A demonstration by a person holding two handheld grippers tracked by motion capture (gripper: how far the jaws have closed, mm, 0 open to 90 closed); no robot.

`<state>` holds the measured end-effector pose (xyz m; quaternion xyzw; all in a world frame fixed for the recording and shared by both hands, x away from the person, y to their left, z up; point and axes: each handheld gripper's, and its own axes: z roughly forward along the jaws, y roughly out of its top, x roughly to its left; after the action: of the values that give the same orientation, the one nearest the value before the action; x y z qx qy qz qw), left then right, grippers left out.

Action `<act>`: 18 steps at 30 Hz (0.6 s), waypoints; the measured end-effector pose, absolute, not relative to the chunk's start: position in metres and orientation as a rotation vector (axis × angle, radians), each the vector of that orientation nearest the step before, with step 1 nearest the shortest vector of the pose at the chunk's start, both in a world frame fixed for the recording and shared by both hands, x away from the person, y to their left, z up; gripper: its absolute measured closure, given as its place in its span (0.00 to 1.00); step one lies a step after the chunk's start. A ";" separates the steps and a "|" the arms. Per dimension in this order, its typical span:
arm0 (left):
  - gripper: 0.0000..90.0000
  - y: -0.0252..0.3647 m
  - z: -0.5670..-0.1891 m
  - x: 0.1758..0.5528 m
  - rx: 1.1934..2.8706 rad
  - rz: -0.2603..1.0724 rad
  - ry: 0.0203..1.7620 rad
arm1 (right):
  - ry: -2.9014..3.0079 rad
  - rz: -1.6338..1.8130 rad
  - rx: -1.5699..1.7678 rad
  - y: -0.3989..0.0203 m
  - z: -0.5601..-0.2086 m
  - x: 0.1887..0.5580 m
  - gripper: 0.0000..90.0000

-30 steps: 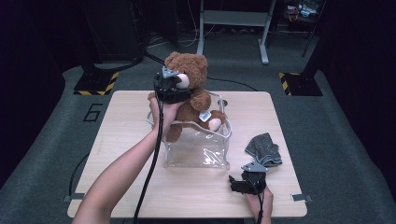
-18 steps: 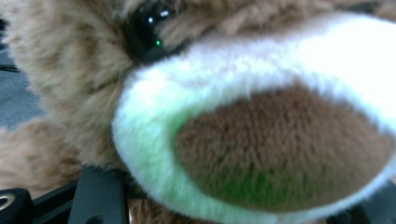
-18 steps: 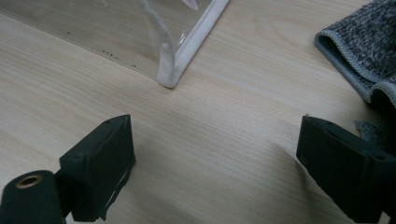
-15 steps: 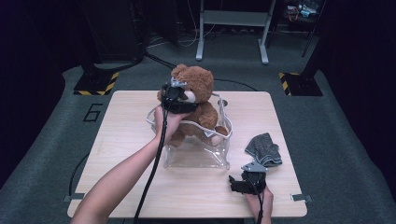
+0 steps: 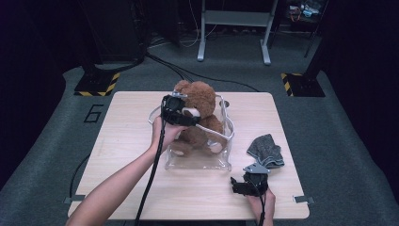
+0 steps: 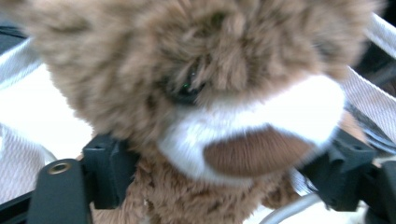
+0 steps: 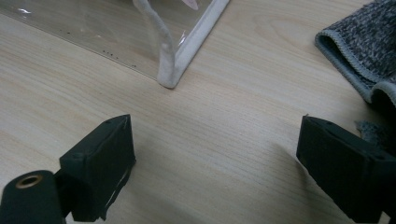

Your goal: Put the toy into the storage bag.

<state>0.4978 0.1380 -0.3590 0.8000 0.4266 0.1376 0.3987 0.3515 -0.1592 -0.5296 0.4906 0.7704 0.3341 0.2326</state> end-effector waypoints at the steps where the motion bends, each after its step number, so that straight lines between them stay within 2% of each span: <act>1: 0.19 0.140 -0.359 0.497 2.016 0.337 1.081 | 2.117 0.918 1.348 -0.159 -0.530 0.352 0.12; 9: 0.15 0.157 -0.346 0.477 1.993 0.399 1.025 | 2.117 0.917 1.347 -0.159 -0.529 0.351 0.11; 18: 0.14 0.189 -0.340 0.449 1.971 0.395 0.999 | 2.117 0.923 1.357 -0.159 -0.529 0.351 0.11</act>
<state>0.4491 0.1891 -0.3404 0.7914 0.4009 0.1587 0.4335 0.3513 -0.1591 -0.5292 0.4932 0.7693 0.3352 0.2293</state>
